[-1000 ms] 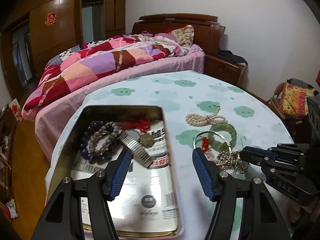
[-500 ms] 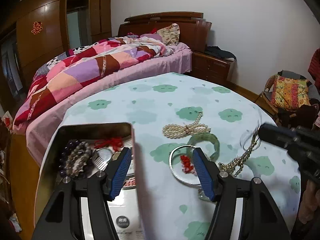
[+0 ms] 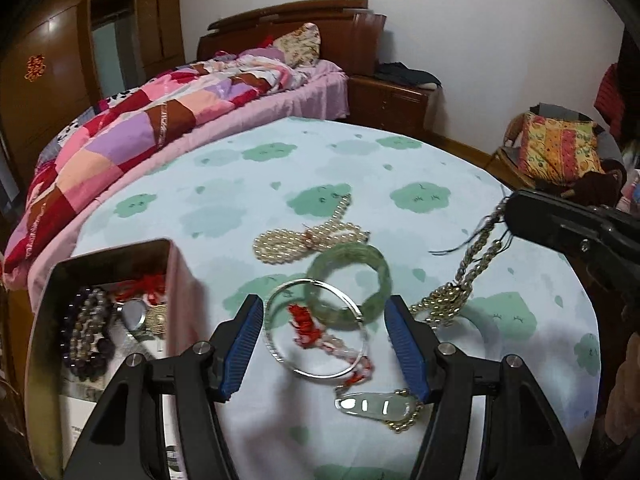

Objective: Organize jewelry
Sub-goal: 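Grasp the silver bangle with the left gripper while the right gripper grasps the gold chain, then lift the silver bangle over the tin with the left gripper while the right gripper carries the gold chain there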

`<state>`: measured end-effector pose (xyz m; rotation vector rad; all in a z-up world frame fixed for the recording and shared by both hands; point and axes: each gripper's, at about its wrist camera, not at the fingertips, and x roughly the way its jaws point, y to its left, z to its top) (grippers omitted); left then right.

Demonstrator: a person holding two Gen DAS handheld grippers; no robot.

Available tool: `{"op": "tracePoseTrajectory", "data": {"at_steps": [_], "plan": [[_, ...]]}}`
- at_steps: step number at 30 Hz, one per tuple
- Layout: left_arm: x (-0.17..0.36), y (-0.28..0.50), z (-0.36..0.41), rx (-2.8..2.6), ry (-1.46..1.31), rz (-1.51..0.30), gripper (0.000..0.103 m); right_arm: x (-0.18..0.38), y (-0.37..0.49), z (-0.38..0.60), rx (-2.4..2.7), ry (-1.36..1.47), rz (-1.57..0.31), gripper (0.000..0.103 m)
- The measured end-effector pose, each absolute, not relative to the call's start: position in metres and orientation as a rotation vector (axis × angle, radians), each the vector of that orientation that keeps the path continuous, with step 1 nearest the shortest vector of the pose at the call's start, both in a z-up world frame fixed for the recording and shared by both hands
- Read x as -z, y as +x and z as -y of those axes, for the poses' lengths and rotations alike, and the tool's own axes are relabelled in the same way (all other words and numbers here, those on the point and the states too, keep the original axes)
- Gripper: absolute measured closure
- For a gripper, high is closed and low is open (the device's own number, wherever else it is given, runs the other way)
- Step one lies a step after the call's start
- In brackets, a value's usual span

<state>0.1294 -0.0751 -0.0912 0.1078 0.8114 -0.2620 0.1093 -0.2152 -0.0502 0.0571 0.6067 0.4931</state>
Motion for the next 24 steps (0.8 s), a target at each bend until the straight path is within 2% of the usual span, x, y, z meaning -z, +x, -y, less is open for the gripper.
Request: {"op": "tracePoseTrajectory", "data": {"at_steps": [4,8,10,11,24], "plan": [[0.102,0.136,0.081,0.270,0.128,-0.847,0.062,0.052,0.107,0.216,-0.499,0.059,-0.612,0.095],[0.111,0.136,0.086,0.291,0.127,-0.883,0.063,0.055,0.106,0.213,-0.508,0.054,-0.620,0.095],[0.114,0.136,0.086,0.300,0.125,-0.898,0.080,0.056,0.104,0.211,-0.510,0.051,-0.622,0.095],[0.116,0.136,0.086,0.313,0.124,-0.907,0.098,0.056,0.104,0.211,-0.512,0.051,-0.623,0.095],[0.040,0.103,0.040,0.271,0.029,-0.711,0.098,0.035,0.098,0.202,-0.530,0.036,-0.557,0.095]]}}
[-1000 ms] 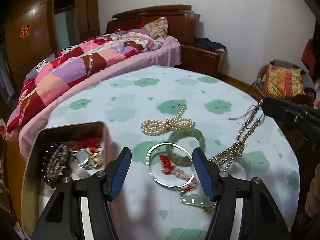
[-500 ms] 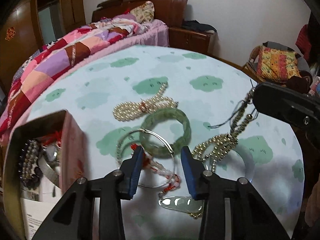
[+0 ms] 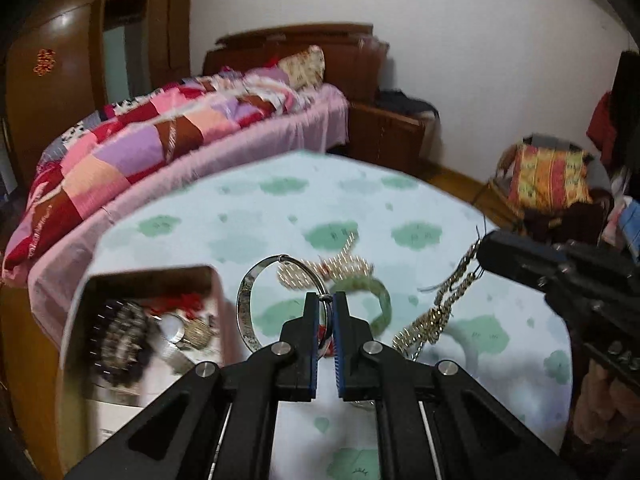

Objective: Organize jewelry
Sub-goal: 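Lift the silver bangle over the tin with the left gripper while the right gripper carries the gold chain there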

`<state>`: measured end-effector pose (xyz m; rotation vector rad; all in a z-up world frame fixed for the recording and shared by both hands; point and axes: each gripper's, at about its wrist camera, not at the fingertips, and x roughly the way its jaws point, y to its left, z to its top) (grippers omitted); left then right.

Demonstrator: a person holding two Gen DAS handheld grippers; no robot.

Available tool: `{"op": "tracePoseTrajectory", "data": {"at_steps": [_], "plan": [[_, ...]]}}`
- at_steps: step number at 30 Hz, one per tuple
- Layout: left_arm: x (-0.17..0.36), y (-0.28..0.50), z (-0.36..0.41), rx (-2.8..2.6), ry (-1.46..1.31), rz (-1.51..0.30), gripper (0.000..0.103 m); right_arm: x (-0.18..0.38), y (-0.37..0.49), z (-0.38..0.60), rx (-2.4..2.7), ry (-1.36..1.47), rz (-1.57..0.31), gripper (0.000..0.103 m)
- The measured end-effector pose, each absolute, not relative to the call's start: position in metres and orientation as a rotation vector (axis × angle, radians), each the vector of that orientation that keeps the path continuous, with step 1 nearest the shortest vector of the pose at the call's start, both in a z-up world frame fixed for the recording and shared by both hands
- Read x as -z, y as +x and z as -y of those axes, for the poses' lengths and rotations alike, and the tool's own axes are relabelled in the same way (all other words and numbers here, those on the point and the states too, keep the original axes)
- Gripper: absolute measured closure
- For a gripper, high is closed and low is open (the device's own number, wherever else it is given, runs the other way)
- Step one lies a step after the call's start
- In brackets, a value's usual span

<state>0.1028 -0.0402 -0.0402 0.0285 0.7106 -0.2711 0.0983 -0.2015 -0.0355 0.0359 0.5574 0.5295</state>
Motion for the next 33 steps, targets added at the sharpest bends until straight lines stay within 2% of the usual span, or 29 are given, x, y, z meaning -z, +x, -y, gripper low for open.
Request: {"op": "tracePoseTrajectory", "data": {"at_steps": [22,33], "plan": [[0.002,0.092,-0.021,0.165,-0.004,-0.588,0.098,-0.030,0.096,0.159,-0.587,-0.086,-0.410,0.095],[0.003,0.090,-0.048,0.104,-0.030,-0.580,0.098,-0.046,0.095,0.127,-0.651,-0.135,-0.371,0.095]]}}
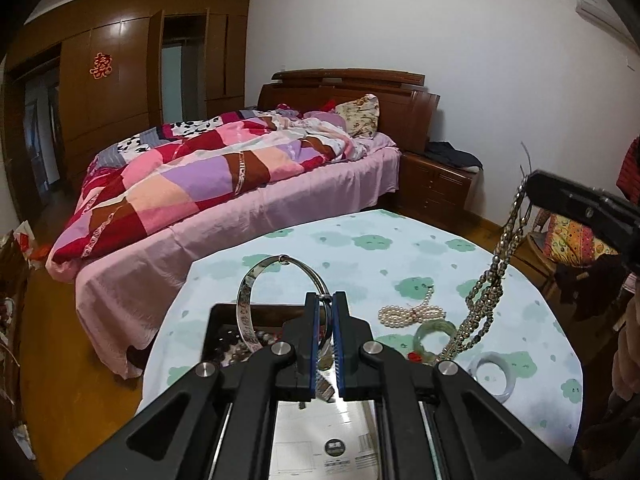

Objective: Organize jewelry
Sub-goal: 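Lift the silver bangle over the tin with the left gripper while the right gripper carries the gold chain there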

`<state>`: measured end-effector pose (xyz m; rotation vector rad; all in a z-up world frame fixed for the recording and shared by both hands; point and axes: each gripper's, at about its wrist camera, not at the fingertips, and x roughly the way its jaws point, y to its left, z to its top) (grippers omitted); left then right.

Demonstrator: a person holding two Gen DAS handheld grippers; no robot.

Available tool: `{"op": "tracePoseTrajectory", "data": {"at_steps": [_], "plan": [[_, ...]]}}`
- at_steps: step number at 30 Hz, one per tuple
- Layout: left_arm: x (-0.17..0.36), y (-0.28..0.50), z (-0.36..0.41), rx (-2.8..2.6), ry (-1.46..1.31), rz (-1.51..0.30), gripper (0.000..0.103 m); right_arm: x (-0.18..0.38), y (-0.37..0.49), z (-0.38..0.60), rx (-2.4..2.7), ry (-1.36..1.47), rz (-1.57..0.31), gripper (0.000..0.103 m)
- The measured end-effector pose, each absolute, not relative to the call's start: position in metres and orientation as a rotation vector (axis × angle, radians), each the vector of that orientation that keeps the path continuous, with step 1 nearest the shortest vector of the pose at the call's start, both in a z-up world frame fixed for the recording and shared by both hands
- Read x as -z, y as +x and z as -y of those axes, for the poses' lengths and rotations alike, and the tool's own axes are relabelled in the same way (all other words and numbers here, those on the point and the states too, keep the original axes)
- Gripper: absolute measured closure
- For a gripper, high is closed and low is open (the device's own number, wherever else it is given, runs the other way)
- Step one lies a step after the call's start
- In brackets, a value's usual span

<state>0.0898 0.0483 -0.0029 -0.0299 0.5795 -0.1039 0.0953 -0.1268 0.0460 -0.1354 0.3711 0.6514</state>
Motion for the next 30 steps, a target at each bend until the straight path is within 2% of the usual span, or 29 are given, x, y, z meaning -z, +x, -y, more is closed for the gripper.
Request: {"op": "tracePoseTrajectory", "data": {"at_steps": [20,30], "plan": [[0.014,0.092,-0.081,0.043,-0.061,-0.596,0.098,-0.054,0.087,0.075,-0.762,-0.194,-0.339,0.095],[0.029,0.096,-0.090,0.027,-0.075,-0.633,0.098,-0.032,0.091,0.058,-0.794,-0.194,-0.405,0.095]]}}
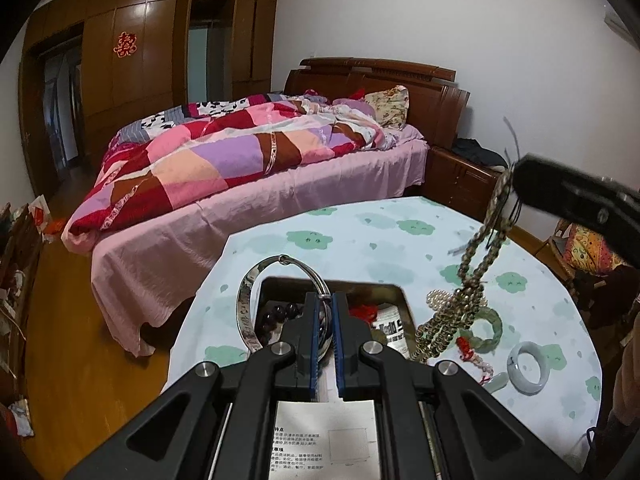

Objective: Organize jewelry
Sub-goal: 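Lift the silver bangle over the tin with the left gripper while the right gripper carries the gold chain there, then lower the bangle and chain into the tin and open both grippers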

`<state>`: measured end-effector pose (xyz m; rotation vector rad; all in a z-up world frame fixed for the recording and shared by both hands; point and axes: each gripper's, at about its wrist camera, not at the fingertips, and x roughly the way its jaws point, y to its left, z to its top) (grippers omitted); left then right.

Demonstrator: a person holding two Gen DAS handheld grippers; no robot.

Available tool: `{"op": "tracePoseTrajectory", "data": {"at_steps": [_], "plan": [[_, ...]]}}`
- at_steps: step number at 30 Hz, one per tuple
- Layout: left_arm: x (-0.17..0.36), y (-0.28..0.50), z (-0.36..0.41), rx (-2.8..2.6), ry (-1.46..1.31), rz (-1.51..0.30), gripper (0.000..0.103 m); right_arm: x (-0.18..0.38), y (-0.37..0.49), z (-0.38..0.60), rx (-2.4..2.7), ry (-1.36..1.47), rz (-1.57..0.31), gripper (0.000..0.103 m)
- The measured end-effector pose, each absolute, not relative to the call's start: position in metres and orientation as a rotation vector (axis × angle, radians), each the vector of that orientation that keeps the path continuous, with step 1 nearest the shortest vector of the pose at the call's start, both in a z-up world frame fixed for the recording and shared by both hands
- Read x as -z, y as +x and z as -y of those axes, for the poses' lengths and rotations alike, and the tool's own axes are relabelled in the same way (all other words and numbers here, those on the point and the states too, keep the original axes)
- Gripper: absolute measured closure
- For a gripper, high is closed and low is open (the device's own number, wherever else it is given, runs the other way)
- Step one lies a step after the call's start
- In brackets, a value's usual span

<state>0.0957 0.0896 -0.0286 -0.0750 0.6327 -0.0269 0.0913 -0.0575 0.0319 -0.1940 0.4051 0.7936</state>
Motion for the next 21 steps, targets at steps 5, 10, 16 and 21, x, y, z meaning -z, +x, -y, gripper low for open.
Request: {"op": "tracePoseTrajectory", "data": {"at_steps": [5,10,16,21], "plan": [[0.039,0.098,-0.092,0.021,-0.079,-0.658,0.098,-0.015,0.095,0.051,-0.801,-0.193,-0.460,0.095],[0.047,0.101,-0.095,0.015,-0.079,-0.679,0.098,-0.001,0.099,0.046,-0.801,-0.203,-0.507,0.095],[0.056,0.102,-0.092,0.030,-0.072,-0.699,0.098,0.019,0.105,0.043,-0.789,-0.221,-0.567,0.095],[0.061,0.105,-0.090,0.040,-0.070,-0.715,0.098,0.032,0.109,0.043,-0.774,-0.229,-0.603,0.095]]}}
